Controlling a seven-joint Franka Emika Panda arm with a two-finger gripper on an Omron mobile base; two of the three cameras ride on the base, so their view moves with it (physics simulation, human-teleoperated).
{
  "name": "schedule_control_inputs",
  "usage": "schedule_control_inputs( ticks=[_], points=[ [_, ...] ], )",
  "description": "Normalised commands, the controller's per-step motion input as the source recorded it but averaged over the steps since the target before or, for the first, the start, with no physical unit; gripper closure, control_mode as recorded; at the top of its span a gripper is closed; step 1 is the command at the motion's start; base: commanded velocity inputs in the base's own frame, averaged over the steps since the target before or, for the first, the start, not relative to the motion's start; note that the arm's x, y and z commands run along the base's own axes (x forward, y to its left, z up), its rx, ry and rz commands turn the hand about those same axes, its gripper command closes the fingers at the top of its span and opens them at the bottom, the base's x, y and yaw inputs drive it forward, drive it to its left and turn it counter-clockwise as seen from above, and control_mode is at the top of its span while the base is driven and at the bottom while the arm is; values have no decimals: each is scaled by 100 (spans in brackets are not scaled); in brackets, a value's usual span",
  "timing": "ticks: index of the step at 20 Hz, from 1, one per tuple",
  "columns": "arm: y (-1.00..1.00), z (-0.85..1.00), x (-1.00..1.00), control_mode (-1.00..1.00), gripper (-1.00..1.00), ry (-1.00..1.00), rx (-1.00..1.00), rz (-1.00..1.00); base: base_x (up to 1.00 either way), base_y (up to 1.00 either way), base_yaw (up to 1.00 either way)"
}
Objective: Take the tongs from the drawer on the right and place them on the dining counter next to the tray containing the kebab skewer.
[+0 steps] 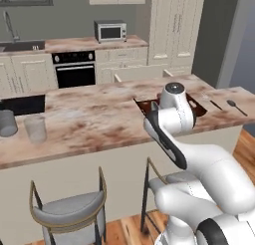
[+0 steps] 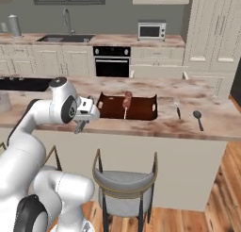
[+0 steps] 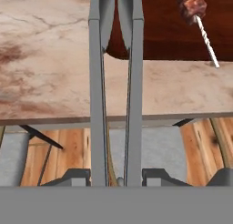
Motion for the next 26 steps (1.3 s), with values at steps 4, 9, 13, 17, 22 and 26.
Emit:
schedule_control_inputs(
  ticks=[4, 9, 13, 17, 22, 26],
  points=[
    [0, 0, 0, 100, 100, 0, 0, 0, 74, 50, -14],
    [26, 0, 18, -100, 100, 6, 0, 0, 35, 37, -7],
    [55, 0, 36, -100, 100, 13, 0, 1, 0, 0, 0],
    [25, 0, 36, -100, 100, 17, 0, 5, 0, 0, 0],
    [10, 0, 40, -100, 100, 15, 0, 0, 0, 0, 0],
    [10, 0, 48, -100, 100, 12, 0, 0, 0, 0, 0]
  ],
)
